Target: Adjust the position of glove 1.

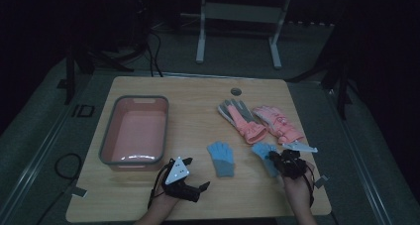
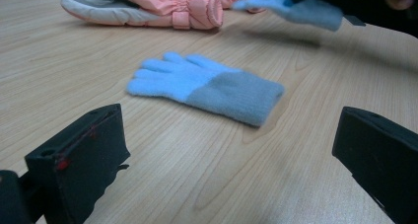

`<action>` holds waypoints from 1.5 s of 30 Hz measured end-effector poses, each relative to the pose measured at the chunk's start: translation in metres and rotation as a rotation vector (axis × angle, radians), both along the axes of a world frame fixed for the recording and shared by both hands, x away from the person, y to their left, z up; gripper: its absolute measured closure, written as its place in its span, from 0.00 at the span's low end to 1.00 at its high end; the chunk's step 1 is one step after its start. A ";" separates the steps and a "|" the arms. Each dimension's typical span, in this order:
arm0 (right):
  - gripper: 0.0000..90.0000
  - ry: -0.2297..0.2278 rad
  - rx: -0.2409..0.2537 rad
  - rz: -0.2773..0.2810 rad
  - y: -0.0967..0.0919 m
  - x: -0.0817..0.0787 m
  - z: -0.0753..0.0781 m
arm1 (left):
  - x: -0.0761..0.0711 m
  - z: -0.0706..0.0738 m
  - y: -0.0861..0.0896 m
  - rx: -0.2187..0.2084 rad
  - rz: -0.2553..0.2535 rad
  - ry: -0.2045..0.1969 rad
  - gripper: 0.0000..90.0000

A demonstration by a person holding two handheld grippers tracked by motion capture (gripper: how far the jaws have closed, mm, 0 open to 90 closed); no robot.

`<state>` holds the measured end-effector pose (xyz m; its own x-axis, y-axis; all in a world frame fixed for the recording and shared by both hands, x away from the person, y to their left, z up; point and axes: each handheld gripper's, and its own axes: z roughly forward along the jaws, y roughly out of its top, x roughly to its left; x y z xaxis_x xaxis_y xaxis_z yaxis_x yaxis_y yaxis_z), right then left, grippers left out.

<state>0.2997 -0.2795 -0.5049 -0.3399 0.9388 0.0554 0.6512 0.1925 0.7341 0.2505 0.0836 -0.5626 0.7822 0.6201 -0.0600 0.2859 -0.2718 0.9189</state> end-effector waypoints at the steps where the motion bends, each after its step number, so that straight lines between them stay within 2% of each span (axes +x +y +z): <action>1: 0.96 -0.009 0.001 -0.030 0.001 -0.003 0.002 | 0.000 0.000 0.000 0.002 0.000 0.000 0.00; 7: 0.97 -0.013 0.008 -0.146 0.007 -0.015 0.002 | 0.000 0.000 0.000 0.003 -0.001 -0.001 0.00; 9: 0.97 -0.012 0.028 -0.174 0.006 -0.018 0.000 | 0.000 0.000 0.000 0.004 -0.001 -0.002 0.00; 13: 0.97 -0.006 0.013 -0.209 0.008 -0.020 -0.010 | 0.000 0.000 0.000 0.003 -0.004 -0.003 0.00; 14: 0.96 0.003 -0.005 -0.224 0.009 -0.019 -0.019 | 0.000 0.000 0.000 0.004 -0.004 -0.003 0.00; 19: 0.96 0.019 -0.017 -0.237 0.011 -0.015 -0.033 | 0.000 0.000 0.000 0.003 -0.005 0.000 0.00; 23: 0.90 0.041 -0.037 -0.227 0.014 -0.011 -0.042 | 0.000 0.000 0.000 0.004 -0.008 -0.002 0.00; 28: 0.84 0.037 -0.041 -0.212 0.014 -0.011 -0.043 | 0.000 0.000 -0.001 0.002 -0.014 0.001 0.00; 32: 0.78 0.048 -0.035 -0.175 0.010 -0.010 -0.037 | 0.000 0.000 -0.001 0.003 -0.014 0.001 0.00; 35: 0.75 0.073 -0.045 -0.113 0.007 -0.009 -0.034 | 0.000 0.000 -0.001 0.004 -0.016 -0.001 0.00; 37: 0.75 0.071 -0.067 -0.075 0.003 -0.008 -0.032 | 0.000 0.000 -0.001 0.004 -0.014 -0.001 0.00; 38: 0.73 0.062 -0.059 -0.025 -0.003 -0.006 -0.030 | 0.000 0.000 -0.001 0.003 -0.012 0.000 0.00; 39: 0.73 0.062 -0.059 -0.025 -0.003 -0.006 -0.030 | 0.000 0.000 -0.001 0.002 -0.011 0.002 0.00; 41: 0.73 0.060 -0.076 0.018 -0.009 -0.003 -0.027 | 0.000 0.000 -0.001 -0.002 -0.009 0.005 0.00; 44: 0.73 0.049 -0.080 0.127 -0.019 0.003 -0.021 | 0.000 0.000 0.000 -0.002 -0.010 0.006 0.00; 45: 0.73 0.051 -0.076 0.188 -0.022 0.006 -0.020 | 0.000 0.000 0.000 -0.003 -0.010 0.006 0.00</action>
<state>0.3055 -0.3014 -0.5246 -0.5082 0.8612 0.0088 0.6346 0.3675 0.6799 0.2510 0.0835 -0.5626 0.7881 0.6120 -0.0661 0.2885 -0.2724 0.9179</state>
